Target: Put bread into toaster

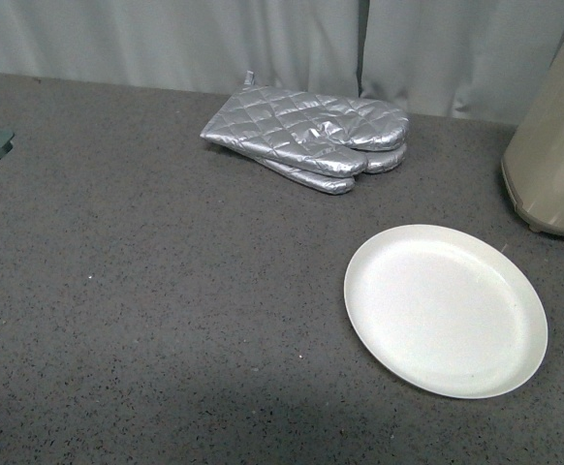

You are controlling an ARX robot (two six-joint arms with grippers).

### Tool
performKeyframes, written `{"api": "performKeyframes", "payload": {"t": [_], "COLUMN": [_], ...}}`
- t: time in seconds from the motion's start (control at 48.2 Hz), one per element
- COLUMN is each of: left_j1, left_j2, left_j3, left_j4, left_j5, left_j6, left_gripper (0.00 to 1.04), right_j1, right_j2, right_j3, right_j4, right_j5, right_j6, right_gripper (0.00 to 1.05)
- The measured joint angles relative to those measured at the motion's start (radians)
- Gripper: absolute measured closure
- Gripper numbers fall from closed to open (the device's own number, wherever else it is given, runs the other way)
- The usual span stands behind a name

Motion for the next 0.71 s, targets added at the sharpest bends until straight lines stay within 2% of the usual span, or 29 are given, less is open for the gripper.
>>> {"api": "performKeyframes", "payload": {"t": [0.706], "left_j1": [0.0], "left_j2": [0.0], "left_j3": [0.0], "left_j4": [0.0], "left_j5": [0.0], "left_j6": [0.0], "left_gripper": [0.07], "right_j1": [-0.005], "right_j2": [0.003], "right_j3": [0.182], "right_j4": [-0.06], "right_j5": [-0.043], "right_j6": [-0.002], "right_gripper": [0.09]}}
